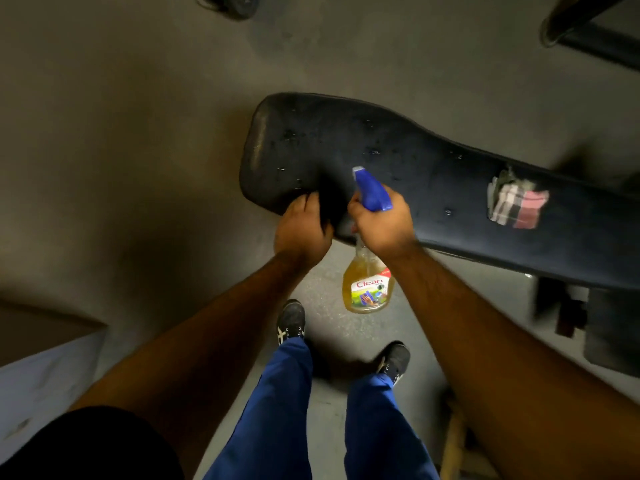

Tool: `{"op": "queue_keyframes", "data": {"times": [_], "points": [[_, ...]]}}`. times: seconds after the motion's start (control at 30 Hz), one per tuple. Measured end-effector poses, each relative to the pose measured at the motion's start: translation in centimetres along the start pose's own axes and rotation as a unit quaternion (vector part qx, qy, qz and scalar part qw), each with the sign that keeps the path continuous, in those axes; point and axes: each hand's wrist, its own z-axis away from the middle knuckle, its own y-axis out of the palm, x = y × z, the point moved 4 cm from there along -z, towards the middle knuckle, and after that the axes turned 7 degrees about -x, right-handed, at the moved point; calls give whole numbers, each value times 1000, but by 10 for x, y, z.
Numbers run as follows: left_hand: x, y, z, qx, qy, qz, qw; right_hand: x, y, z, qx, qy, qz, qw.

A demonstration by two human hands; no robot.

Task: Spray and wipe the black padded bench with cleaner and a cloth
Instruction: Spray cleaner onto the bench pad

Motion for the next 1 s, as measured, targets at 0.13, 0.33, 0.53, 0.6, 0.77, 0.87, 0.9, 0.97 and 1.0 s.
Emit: {"op": "queue_keyframes", "data": {"times": [0.13,0.33,0.53,0.6,0.77,0.87,0.9,0.97,1.0], "points": [[-75,27,9,91,48,-12,995,-24,-84,0,-54,-11,-65,996],[-212,104,13,185,47,49,980,-72,-228,-28,-120,-27,-139,983],[-345,189,36,292,101,93,947,-126,-359,-72,-151,-61,-181,970],[-384,210,36,266,117,74,954,-144,-396,-88,-159,-70,-197,965],[-466,262,15,180,124,8,976,-182,-460,-132,-185,-103,-204,956],[-497,295,-4,175,136,8,975,-207,-487,-159,-202,-129,-207,948],[-505,305,-10,171,144,6,975,-216,-494,-167,-207,-135,-208,946],[-515,320,-20,156,157,1,975,-228,-503,-177,-207,-141,-211,945],[-517,325,-22,148,161,-2,976,-233,-505,-181,-202,-142,-217,944]]}}
